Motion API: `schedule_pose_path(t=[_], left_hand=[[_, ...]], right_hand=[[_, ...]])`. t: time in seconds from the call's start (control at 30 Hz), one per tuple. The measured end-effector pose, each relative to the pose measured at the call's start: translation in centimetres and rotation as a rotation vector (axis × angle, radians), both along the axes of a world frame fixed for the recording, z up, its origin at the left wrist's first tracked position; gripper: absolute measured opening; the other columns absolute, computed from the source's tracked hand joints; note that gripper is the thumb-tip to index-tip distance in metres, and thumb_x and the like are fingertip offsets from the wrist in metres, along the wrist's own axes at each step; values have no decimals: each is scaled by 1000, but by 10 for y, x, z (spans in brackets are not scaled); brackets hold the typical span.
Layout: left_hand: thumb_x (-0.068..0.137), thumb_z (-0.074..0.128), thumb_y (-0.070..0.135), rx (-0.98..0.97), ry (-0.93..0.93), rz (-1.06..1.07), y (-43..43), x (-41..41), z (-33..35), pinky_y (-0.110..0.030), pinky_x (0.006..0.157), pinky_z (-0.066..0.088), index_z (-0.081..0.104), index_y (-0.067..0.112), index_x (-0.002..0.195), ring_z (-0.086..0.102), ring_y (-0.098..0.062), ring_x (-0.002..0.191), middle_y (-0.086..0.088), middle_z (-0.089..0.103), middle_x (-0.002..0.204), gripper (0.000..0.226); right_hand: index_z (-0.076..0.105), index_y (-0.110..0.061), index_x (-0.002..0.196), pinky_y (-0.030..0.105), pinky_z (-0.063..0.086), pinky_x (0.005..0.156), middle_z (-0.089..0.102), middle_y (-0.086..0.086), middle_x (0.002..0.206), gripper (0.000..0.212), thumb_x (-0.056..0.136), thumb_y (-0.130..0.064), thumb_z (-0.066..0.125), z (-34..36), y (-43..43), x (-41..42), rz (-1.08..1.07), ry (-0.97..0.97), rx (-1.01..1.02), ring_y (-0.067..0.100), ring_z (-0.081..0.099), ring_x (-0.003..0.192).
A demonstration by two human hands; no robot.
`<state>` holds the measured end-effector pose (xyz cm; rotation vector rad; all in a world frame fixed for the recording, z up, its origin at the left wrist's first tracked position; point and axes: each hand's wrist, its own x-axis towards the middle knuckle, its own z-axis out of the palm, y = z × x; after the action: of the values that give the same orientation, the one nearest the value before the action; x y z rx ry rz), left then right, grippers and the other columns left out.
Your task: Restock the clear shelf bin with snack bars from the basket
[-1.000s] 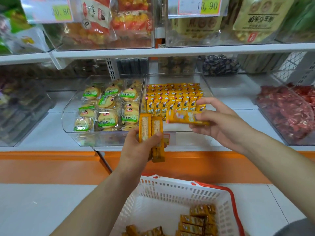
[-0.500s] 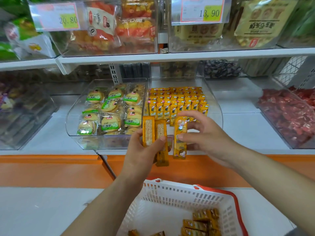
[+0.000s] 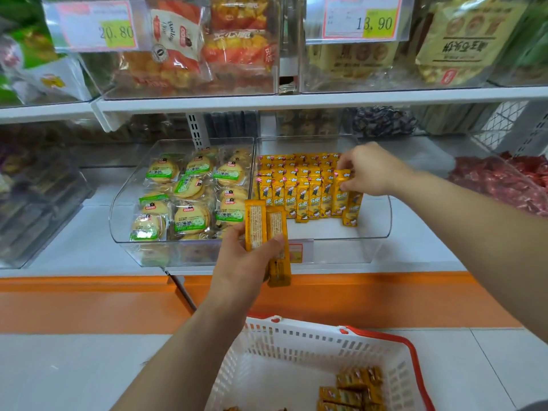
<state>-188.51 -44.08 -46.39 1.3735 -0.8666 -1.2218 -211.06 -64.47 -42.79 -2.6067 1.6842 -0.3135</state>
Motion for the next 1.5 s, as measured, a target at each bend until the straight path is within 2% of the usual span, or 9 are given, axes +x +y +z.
schedule_pose_path(t=[0.23,0.4,0.5,0.6,0.7,0.8,1.03,1.3,1.5], left_hand=[[90,75,24,4,-8,-19,-4,0,-5,-57,91,59,58,28,122,76,-26,97,-5,76,107,36],[90,76,22,6,1,-29,-6,-2,-7,-59,89,59,58,27,123,77,-26,95,-4,76,105,37],[90,75,21,-2,11,-36,-6,-3,-8,-59,89,59,58,26,122,78,-24,92,-3,77,103,36],[90,75,20,-6,16,-63,-5,-5,-8,-57,88,60,56,25,124,78,-24,90,-4,77,104,39],[89,75,19,-24,13,-94,-2,-13,-7,-48,78,63,54,22,127,79,-24,88,-6,77,105,43],[79,79,31,-49,-38,-150,4,-22,-8,-50,81,63,59,21,124,78,-25,91,-7,78,101,51],[75,79,45,-10,-94,-298,15,-26,-19,-38,78,64,64,28,121,77,-21,95,-2,78,102,52],[72,77,43,96,-24,-229,16,-18,-23,-35,69,62,69,26,116,78,-22,91,-1,78,97,48],[59,84,46,98,-75,-225,17,-21,-20,-28,63,58,65,29,116,76,-16,78,-2,76,95,62]], right_hand=[[68,-30,112,30,39,70,70,-2,105,43,77,-54,76,-19,-22,1,24,444,-90,23,63,99],[64,-29,115,34,38,79,68,-3,110,47,79,-57,74,-22,-20,2,32,491,-116,23,60,105],[60,-21,121,38,46,89,66,3,117,55,79,-52,76,-7,2,2,4,315,-64,26,58,110],[62,-22,119,36,51,85,68,-3,105,47,81,-46,77,0,52,6,49,-106,-31,18,63,100],[62,-34,112,31,54,76,68,-13,87,29,86,-44,71,-8,110,20,87,-589,271,3,66,79],[54,-37,130,34,60,75,66,-9,102,39,93,-45,63,-19,147,27,85,-809,571,8,71,81],[69,-30,112,19,48,62,64,-21,96,31,85,-45,70,-21,155,15,169,-813,624,3,62,81],[67,-14,100,37,57,84,59,13,120,29,91,12,56,-19,150,1,232,-1112,717,24,63,106],[64,-14,88,43,58,88,61,6,107,34,86,20,57,-24,150,4,257,-1185,680,23,63,103]])
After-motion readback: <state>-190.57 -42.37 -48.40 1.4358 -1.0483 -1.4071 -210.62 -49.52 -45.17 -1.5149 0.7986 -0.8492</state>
